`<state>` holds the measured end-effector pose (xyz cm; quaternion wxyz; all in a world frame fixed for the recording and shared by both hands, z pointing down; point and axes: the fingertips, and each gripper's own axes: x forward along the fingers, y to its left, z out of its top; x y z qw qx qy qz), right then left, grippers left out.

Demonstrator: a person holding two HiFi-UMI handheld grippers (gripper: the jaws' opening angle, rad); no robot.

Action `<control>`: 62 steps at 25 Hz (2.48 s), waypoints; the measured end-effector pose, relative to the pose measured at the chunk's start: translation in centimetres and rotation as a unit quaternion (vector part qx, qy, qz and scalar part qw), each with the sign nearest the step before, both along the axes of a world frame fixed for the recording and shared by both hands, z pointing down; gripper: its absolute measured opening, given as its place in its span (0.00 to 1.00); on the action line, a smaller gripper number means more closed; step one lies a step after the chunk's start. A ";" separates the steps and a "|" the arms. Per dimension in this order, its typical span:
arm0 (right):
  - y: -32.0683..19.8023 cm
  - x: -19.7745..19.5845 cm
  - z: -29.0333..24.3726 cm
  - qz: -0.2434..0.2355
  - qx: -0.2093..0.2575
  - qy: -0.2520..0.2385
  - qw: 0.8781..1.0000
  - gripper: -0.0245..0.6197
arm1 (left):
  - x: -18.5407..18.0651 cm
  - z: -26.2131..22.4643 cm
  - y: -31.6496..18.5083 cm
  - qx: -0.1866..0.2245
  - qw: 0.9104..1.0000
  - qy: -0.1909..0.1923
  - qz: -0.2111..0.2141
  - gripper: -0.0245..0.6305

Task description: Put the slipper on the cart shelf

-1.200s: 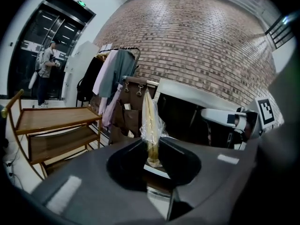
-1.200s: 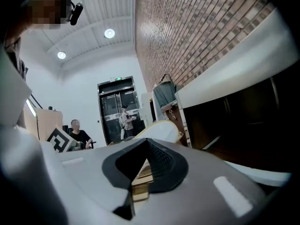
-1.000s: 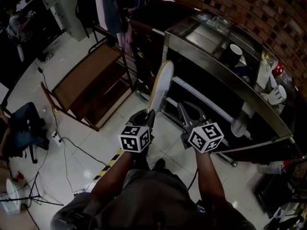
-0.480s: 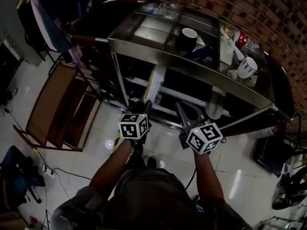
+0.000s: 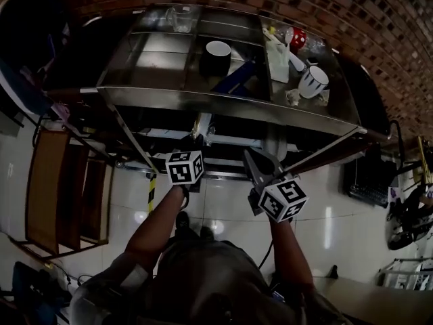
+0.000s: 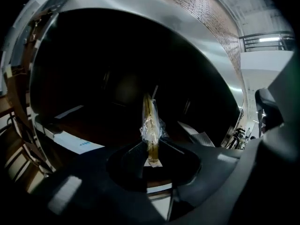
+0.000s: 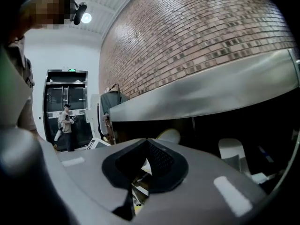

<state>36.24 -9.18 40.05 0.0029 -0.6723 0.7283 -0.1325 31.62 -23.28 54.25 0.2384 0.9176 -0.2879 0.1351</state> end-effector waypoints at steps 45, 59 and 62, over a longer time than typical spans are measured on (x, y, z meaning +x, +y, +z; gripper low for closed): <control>-2.3 -1.6 -3.6 -0.026 0.052 0.009 0.998 0.04 | -3.6 -13.9 4.0 0.116 0.988 0.063 0.076 0.05; -1.4 -2.3 -4.6 -0.028 0.055 0.023 0.998 0.04 | -3.7 -15.0 5.8 0.131 0.985 0.062 0.091 0.05; -1.3 -2.3 -4.7 -0.031 0.056 0.023 0.998 0.04 | -3.6 -15.1 6.2 0.130 0.985 0.062 0.093 0.05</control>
